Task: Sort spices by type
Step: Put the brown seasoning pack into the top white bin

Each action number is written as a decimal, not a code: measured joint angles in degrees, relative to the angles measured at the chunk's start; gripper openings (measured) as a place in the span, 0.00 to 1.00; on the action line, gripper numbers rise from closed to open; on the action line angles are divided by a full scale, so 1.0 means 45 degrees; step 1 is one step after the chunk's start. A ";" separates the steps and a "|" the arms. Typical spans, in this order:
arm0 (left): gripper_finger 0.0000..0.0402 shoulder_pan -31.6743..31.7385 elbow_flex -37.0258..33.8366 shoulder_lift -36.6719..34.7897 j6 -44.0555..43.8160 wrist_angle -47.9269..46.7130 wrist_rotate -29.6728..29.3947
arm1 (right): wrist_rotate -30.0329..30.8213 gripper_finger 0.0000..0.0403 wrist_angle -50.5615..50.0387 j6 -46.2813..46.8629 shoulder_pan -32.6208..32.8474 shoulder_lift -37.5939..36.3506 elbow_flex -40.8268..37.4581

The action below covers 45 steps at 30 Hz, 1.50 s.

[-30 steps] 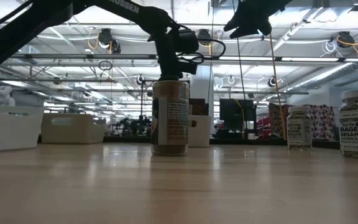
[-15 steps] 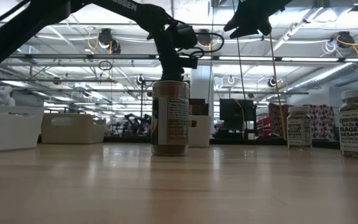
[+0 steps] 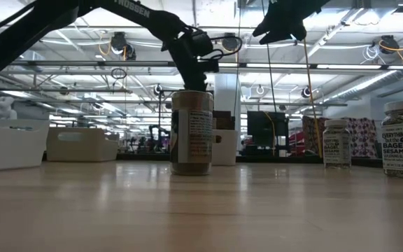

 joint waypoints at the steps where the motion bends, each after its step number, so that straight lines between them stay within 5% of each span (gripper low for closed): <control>1: 0.22 0.0071 0.0000 0.0000 -0.0211 -0.0004 0.0193 | 0.0000 0.56 0.0000 -0.0001 0.0000 0.0000 0.0002; 15: 0.23 0.0579 -0.0286 0.0162 -0.0576 0.0499 0.2157 | -0.0325 0.56 -0.0021 -0.0014 -0.0005 0.0000 0.0000; 28: 0.47 0.0528 -0.0704 0.0374 -0.0492 0.1203 0.1697 | -0.0325 0.56 -0.0102 -0.0043 -0.0005 0.0000 0.0005; 39: 0.47 0.0412 -0.0712 0.1261 -0.0496 0.0781 0.1692 | -0.0325 0.56 -0.0397 -0.0048 -0.0005 0.0000 0.0005; 45: 0.32 0.0317 -0.0714 0.1282 -0.0210 0.0747 0.1670 | -0.0325 0.56 -0.0515 -0.0048 -0.0005 0.0000 0.0005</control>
